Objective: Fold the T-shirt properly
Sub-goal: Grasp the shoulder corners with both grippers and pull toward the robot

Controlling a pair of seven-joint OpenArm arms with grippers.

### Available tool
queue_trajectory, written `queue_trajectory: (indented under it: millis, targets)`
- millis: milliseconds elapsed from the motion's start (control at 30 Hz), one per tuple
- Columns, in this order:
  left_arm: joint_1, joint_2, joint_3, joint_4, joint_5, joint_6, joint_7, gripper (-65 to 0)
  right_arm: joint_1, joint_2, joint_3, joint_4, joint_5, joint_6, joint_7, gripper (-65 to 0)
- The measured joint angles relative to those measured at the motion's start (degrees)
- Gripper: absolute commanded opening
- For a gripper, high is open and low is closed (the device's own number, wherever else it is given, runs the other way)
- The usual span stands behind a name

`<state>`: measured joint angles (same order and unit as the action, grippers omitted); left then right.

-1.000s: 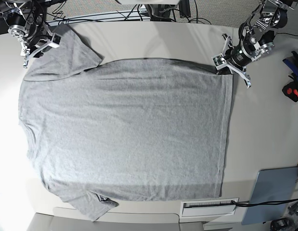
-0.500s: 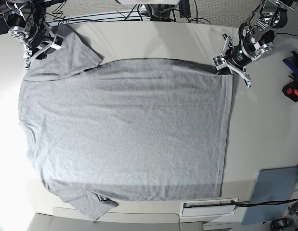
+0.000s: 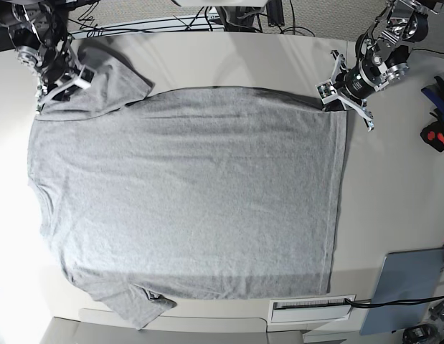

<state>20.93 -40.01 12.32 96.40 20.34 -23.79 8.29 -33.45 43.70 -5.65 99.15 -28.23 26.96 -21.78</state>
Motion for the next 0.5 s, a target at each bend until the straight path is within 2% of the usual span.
queue_trajectory:
  millis: [333, 500]
  targets:
    - [0.0, 0.0, 0.0, 0.0, 0.0, 0.0, 0.0, -65.0, 6.0, 0.6, -9.2, -0.9, -3.1, -2.5, -8.0, -42.6]
    - [0.0, 0.0, 0.0, 0.0, 0.0, 0.0, 0.0, -65.0, 5.9, 0.5, -9.6, -1.0, -2.5, -1.7, -8.7, -60.3]
